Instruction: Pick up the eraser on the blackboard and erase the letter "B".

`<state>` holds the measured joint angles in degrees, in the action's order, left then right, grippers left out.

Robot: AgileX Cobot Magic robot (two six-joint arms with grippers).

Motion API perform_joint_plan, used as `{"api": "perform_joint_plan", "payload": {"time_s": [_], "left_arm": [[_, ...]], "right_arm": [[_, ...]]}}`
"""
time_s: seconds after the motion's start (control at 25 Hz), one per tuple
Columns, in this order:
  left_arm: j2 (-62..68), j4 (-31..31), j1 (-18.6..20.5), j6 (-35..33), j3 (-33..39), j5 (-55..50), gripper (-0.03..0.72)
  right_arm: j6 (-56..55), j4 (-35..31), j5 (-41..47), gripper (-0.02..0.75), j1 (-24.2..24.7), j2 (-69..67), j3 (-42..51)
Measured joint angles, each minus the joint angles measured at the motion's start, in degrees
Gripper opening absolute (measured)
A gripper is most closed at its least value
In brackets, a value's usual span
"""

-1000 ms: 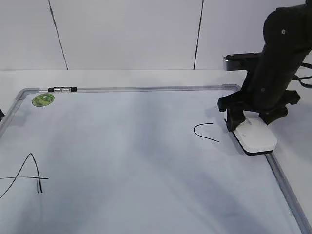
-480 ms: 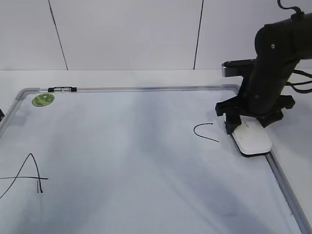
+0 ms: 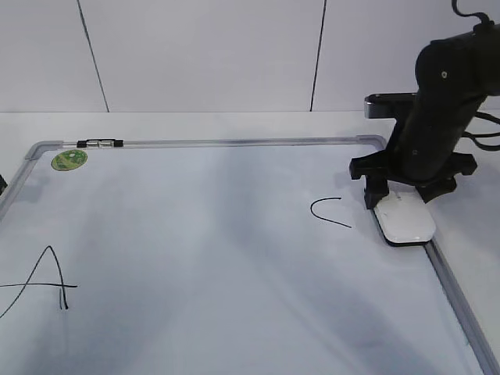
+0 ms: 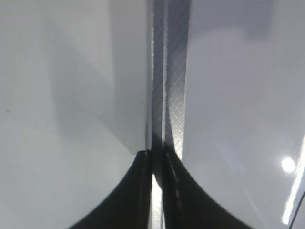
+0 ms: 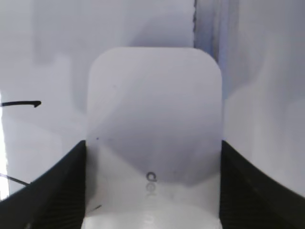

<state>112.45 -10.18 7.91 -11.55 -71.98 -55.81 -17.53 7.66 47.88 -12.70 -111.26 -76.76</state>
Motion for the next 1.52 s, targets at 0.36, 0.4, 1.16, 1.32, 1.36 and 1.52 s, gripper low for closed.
{"api": "perform_joint_plan", "payload": {"time_s": [0.36,0.4,1.16,1.32,1.36,1.52], "left_arm": [[0.0,0.0,0.0,0.0,0.0,0.0,0.032],[0.0,0.0,0.0,0.0,0.0,0.0,0.031],[0.0,0.0,0.0,0.0,0.0,0.0,0.031],[0.0,-0.1,0.0,0.0,0.0,0.0,0.031],[0.0,-0.1,0.0,0.0,0.0,0.0,0.031],[0.0,-0.2,0.0,0.0,0.0,0.0,0.031]], "right_arm": [[0.2,1.5,-0.3,0.514,0.1,0.0,0.0],[0.1,1.8,-0.3,0.514,0.1,0.0,0.0],[0.3,2.4,-0.2,0.538,0.1,-0.1,0.0],[0.3,2.6,0.1,0.538,0.1,-0.1,0.0],[0.3,2.7,0.1,0.538,0.1,-0.1,0.0],[0.3,2.7,0.1,0.538,0.1,-0.1,0.0]]}}
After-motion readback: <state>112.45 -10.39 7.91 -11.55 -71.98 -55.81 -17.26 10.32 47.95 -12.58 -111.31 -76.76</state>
